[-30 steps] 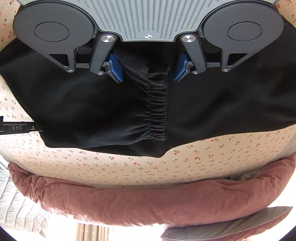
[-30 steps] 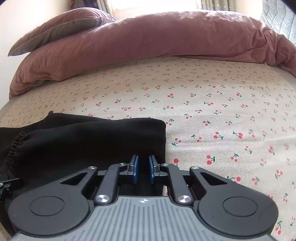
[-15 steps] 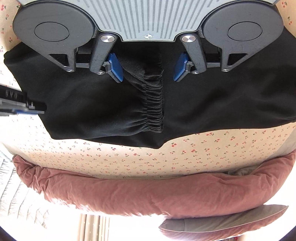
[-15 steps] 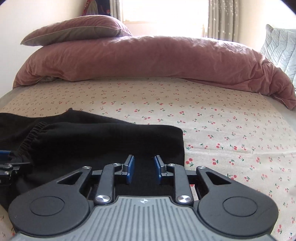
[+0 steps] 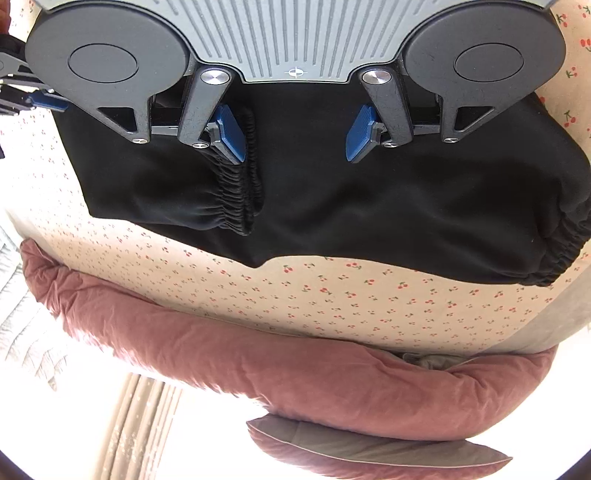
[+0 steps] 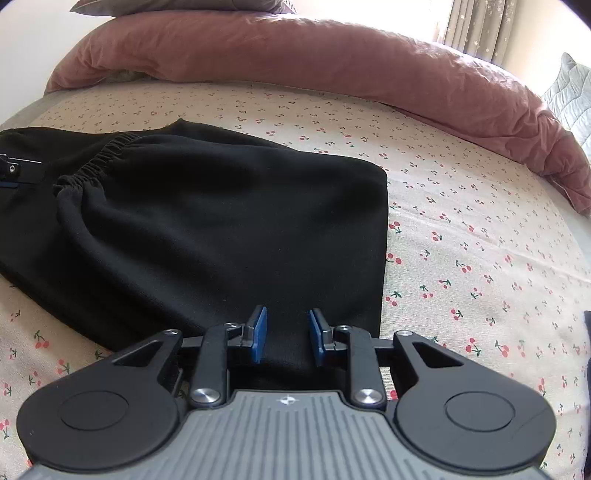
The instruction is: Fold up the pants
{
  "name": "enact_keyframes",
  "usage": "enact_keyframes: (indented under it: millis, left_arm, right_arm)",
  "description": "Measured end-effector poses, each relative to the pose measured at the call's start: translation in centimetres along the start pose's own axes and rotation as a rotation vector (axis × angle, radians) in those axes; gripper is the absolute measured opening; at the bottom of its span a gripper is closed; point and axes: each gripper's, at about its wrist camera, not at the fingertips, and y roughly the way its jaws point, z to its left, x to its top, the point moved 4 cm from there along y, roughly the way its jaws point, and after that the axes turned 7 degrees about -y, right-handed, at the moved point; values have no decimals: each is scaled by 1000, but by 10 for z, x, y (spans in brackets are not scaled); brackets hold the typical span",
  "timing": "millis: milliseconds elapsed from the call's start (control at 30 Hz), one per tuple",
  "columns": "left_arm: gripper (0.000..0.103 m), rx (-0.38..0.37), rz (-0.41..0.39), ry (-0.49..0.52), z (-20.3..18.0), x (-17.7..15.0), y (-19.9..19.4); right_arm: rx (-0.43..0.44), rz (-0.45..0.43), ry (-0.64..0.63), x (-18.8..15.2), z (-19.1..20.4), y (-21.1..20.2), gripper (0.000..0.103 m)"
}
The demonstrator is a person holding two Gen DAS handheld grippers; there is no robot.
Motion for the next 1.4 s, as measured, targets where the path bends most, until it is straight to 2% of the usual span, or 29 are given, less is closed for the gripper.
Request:
enact_keyframes:
  millis: [167, 267, 333, 433, 500, 633, 767, 900, 967, 1000, 1033, 1167, 1233, 1300, 1400]
  left_arm:
    - [61, -49, 64, -47, -7, -4, 16]
    - [61, -109, 85, -64, -20, -8, 25]
    - [60, -130, 110, -87, -28, -11, 35]
    - [56, -73, 172, -76, -38, -23, 50]
    - [52, -49, 162, -25, -47, -26, 48]
    - [41, -71, 169, -34, -50, -30, 42]
    - [32, -88, 165, -6, -50, -32, 41]
    - [30, -92, 167, 28, -49, -38, 36]
    - [30, -101, 171, 31, -49, -39, 32]
    - [30, -110, 174, 24, -48, -40, 31]
    - [30, -120, 178, 20, -46, -41, 31]
    - [39, -142, 185, -8, -36, -35, 33]
    - [45, -136, 169, 9, -32, -29, 30]
    - [59, -104, 134, 25, -26, -21, 23]
    - [65, -114, 100, -38, -8, -7, 8]
  right_arm:
    - [-9, 3, -30, 0, 4, 0, 16]
    - [-3, 0, -30, 0, 3, 1, 17]
    - [-4, -2, -24, -1, 1, 0, 24]
    - [3, -5, -1, -5, -4, -2, 30]
    - [25, -5, 24, -6, -13, -6, 29]
    - [-11, -21, 121, -11, -51, -15, 29]
    - [75, -71, 189, -16, -63, -25, 29]
    - [146, -107, 43, -19, -36, -36, 29]
    - [149, -64, -26, -24, -25, -29, 26]
    - [135, -35, -37, -25, -25, -25, 21]
    - [117, -16, -46, -25, -28, -23, 18]
    - [108, 13, -54, -24, -34, -26, 18]
    - [106, 7, -60, -28, -38, -26, 20]
    - [101, 0, -57, -28, -38, -27, 21]
    - [69, -48, -85, -25, -35, -33, 21]
